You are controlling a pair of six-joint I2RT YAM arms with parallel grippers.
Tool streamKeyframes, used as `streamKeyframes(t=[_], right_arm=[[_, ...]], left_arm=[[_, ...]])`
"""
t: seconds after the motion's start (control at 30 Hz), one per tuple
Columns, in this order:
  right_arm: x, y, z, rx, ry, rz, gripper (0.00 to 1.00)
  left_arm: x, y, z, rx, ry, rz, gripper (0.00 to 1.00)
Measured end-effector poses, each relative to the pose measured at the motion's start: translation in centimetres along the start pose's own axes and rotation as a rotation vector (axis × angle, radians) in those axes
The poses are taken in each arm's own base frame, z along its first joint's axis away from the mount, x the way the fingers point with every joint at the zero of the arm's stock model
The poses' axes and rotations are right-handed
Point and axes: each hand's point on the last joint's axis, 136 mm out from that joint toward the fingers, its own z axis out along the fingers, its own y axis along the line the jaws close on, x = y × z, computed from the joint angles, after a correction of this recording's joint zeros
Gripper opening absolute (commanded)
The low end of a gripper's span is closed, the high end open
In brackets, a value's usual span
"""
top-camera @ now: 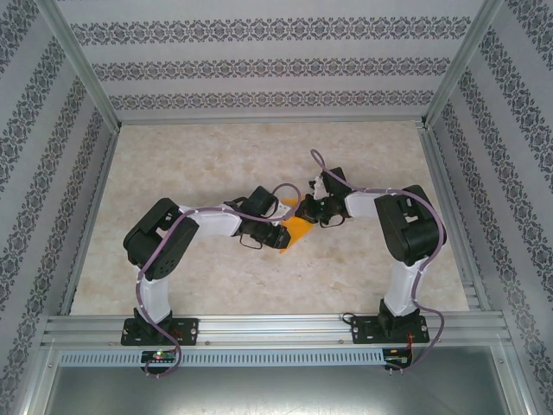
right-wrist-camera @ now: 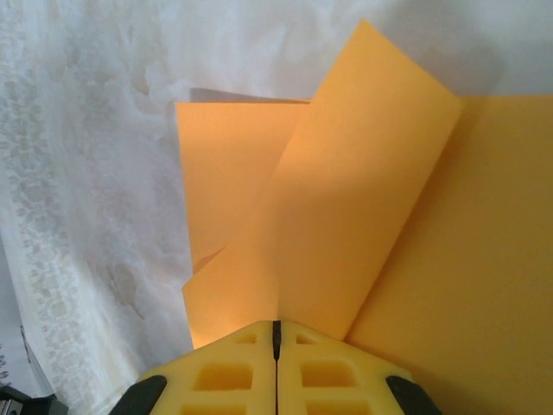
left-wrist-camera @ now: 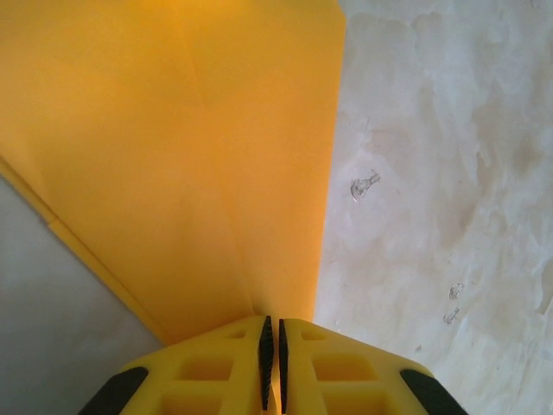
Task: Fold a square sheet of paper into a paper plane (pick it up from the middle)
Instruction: Fourth fold the wing at the center of the table.
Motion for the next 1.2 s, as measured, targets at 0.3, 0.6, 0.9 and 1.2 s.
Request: streamKeyframes(t=[0.3, 0.6, 0.9, 1.2], right_arm=[[2.0, 0.1, -1.7, -0.01, -0.011, 0.068, 0.07], [3.9, 2.4, -1.0, -0.049, 0.011, 0.08, 0.06], [4.6, 1.6, 0.9, -0.04, 0.039, 0.112, 0.06], [4.5, 1.3, 1.0, -0.022, 0.044, 0.068, 0.06]], left_arm=[[0.4, -0.1, -0.1, -0.001, 0.0, 0.015, 0.15], [0.5, -0.2, -0.1, 0.003, -0.001, 0.021, 0.15], [0.6, -0.3, -0.1, 0.01, -0.002, 0.025, 0.15], [0.7, -0.6, -0.2, 0.001, -0.008, 0.039, 0.16]])
